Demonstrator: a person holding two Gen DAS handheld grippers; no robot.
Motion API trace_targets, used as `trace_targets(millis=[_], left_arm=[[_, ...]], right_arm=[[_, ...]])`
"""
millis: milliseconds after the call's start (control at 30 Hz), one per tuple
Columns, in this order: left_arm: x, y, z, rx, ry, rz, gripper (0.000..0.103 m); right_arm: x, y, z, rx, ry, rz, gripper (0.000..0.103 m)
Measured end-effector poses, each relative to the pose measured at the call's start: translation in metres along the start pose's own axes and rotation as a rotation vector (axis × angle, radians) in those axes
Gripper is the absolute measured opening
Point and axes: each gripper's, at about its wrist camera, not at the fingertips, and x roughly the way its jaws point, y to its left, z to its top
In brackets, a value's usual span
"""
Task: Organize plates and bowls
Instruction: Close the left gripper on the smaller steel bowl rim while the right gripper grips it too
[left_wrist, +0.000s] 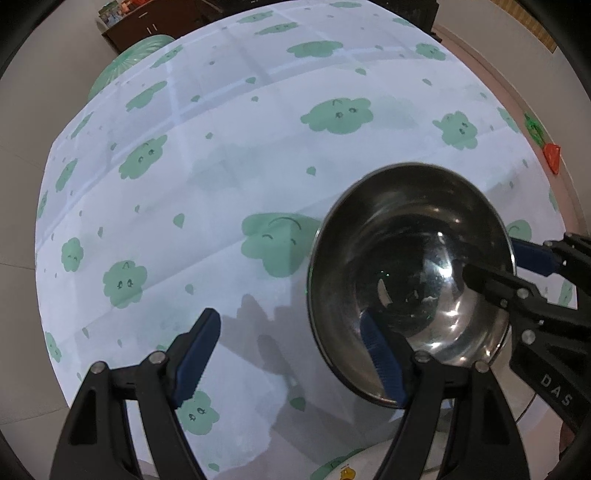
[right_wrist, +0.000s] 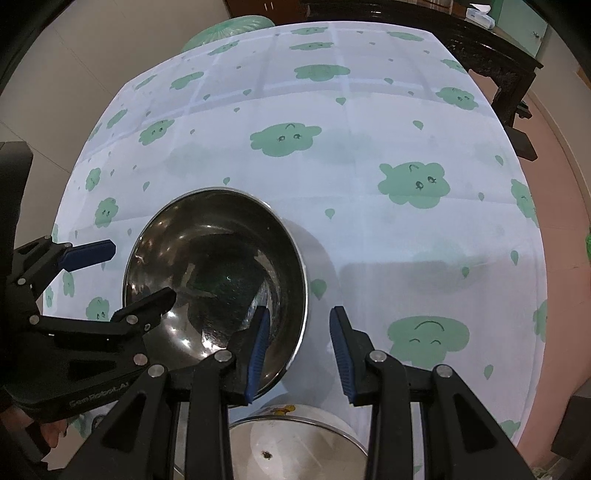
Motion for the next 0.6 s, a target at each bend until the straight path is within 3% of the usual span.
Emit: trace_targets(millis=[367, 533, 600], left_arm=[[0.007, 0.002, -0.001, -0.003, 0.008, -0.018, 0.077], [0.01, 0.0, -0.001, 0.01, 0.02, -0.039, 0.058], [0.012, -0.001, -0.002, 0.011, 0.021, -0.055, 0.055]], right_arm=[[0.004, 0.0, -0.004, 0.002, 0.012, -0.001, 0.036], [0.005, 0.002, -0.005, -0.002, 0.011, 0.007, 0.036], [0.005, 0.002, -0.005, -0.011, 0.01, 0.012, 0.034]])
